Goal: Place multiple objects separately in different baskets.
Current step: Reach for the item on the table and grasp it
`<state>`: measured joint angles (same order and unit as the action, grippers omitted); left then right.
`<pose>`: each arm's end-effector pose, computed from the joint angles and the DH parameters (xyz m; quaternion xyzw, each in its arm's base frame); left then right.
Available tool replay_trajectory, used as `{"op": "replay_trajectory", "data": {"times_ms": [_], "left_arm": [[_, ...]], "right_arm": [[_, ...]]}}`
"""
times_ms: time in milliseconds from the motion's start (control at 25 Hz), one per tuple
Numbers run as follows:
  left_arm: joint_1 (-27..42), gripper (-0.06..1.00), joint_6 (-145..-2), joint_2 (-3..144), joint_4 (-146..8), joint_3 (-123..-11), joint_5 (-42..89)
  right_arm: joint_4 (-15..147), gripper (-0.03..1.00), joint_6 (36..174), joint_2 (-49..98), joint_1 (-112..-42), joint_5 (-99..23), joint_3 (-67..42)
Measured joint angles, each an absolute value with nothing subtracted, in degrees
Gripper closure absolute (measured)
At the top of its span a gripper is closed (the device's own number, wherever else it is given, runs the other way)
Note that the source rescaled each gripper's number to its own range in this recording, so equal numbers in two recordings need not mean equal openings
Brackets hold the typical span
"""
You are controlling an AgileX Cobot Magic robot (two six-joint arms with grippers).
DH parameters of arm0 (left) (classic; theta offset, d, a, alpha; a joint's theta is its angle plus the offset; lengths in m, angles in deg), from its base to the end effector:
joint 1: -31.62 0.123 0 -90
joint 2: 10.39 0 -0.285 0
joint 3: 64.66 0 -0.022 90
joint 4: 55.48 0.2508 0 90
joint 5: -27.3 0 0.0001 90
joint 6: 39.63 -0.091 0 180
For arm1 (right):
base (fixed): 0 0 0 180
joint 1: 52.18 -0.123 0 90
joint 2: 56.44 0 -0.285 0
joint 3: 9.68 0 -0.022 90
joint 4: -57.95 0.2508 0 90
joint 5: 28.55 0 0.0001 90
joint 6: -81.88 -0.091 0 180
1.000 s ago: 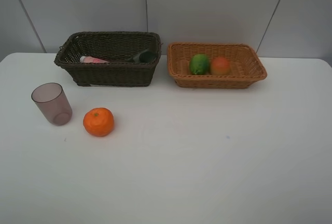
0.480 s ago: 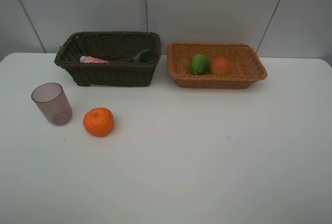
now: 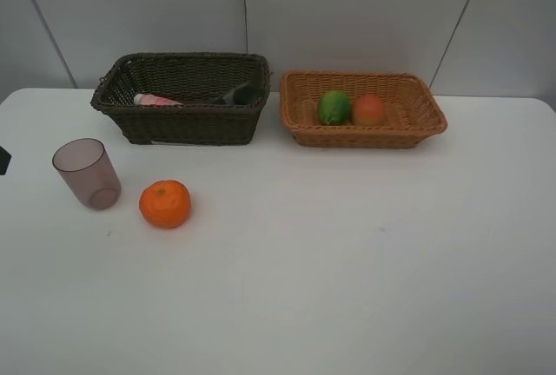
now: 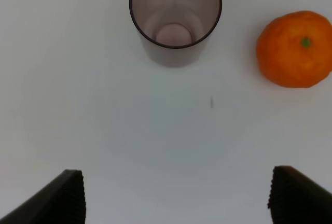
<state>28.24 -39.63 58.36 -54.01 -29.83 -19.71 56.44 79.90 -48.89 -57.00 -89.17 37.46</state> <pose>0.1900 -0.0095 0.2718 0.0346 0.9666 0.0038 0.2540 -0.0082 -0.0028 0.2844 -0.0203 0.8445 0.0186 0.5348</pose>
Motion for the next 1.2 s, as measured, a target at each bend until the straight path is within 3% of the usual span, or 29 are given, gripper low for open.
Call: {"op": "replay_trajectory", "data": {"times_ms": [400,1200], "left_arm": [[19.2,0.03,-37.6,84.7,-46.6,-41.7,-15.5],[17.3,0.03,-37.0,97.5,-43.3,-42.6,-5.9]], "right_arm": [[56.4,0.03,79.9,-48.9,-57.0,-89.2,37.5],[56.4,0.03,79.9,-48.9,-57.0,-89.2,37.5]]}}
